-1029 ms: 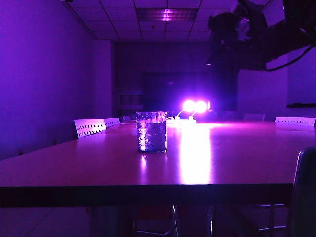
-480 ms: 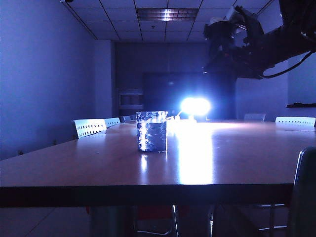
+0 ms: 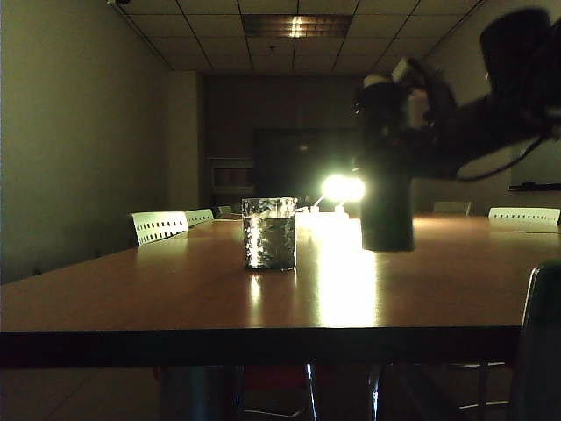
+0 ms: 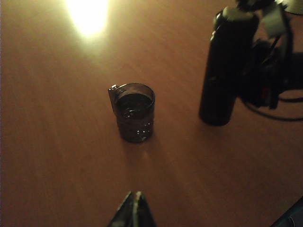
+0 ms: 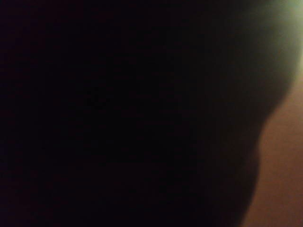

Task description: Pick up the black thermos cup, pour some water from it into the cup, and then put the thermos cup back on the table.

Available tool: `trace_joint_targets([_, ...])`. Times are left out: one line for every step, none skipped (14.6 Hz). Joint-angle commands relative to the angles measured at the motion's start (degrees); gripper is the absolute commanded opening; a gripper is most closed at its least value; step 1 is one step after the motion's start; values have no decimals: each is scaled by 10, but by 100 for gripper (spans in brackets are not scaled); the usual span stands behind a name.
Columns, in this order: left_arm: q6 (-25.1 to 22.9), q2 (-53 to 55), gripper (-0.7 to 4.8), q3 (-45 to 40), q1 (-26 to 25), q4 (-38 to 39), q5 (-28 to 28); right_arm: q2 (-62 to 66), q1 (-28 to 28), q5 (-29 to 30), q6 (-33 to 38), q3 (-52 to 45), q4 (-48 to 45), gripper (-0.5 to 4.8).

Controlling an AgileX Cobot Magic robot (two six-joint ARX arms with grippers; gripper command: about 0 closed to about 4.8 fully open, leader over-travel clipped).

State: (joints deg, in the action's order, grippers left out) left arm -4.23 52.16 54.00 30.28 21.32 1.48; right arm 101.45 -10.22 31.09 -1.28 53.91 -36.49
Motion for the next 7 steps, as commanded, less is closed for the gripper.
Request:
trace_joint_targets([2,-1,-5,2,0,-3,2,20,0,8,-1,5,-69,95])
trace_joint_targets([2,-1,-5,2,0,-1,2,33,0,8,-1,5,-87,95])
trace_joint_targets([2,-1,-5,2,0,3,2,48,0,7,0,6,-115,95])
trace_joint_targets([2,-1,-5,2,0,9,2,58,0,5,0,6,-131,95])
trace_joint_targets([2,-1,-5,2,0,12,2,67,0,3,-1,6,-135,95])
trace_joint_targets([2,-1,-5,2,0,13,2,72,0,4,-3,6,-133,120])
trace_joint_targets([2,-1,-5,2,0,13,2,77,0,3,-3,6,-130,164])
